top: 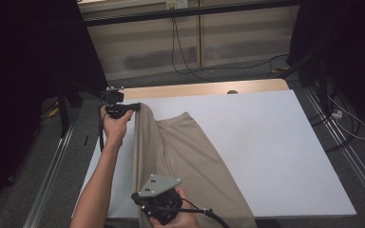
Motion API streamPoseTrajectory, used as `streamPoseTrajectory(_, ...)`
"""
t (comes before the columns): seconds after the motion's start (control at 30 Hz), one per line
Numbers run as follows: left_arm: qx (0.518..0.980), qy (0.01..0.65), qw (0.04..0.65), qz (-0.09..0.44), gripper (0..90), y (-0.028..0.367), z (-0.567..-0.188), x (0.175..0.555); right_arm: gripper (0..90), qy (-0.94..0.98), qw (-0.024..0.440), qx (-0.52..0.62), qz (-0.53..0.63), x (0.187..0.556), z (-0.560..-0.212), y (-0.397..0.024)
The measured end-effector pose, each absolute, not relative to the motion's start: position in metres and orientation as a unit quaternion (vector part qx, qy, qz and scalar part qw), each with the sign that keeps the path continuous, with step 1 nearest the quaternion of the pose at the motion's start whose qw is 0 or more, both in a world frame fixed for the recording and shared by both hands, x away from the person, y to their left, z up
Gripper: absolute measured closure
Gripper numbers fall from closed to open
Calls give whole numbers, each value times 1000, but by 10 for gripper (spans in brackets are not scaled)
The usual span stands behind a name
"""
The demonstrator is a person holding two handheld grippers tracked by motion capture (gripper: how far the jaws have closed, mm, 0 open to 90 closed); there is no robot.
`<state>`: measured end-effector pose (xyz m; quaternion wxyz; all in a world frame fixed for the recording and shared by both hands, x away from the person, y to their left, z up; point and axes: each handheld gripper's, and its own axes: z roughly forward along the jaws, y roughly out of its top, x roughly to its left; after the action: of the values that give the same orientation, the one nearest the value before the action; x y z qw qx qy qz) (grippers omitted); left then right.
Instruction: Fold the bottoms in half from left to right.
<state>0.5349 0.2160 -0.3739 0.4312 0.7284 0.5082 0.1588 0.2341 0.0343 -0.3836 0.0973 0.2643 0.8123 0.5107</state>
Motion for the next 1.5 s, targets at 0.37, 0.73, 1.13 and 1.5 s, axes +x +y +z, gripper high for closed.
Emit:
streamPoseTrajectory(0.37, 747, 486, 433, 137, 856, 166, -383, 542, 900, 808, 130, 288, 497, 225, -382, -20)
streamPoseTrajectory(0.73, 763, 485, 406, 136, 855, 131, -400, 548, 900, 793, 147, 337, 486, 228, -404, -84)
streamPoseTrajectory(1.13, 787, 472, 375, 131, 848, 93, -423, 555, 900, 794, 150, 376, 454, 226, -429, -122)
streamPoseTrajectory(1.5, 794, 466, 369, 126, 812, 60, -433, 560, 900, 796, 152, 399, 429, 226, -442, -143)
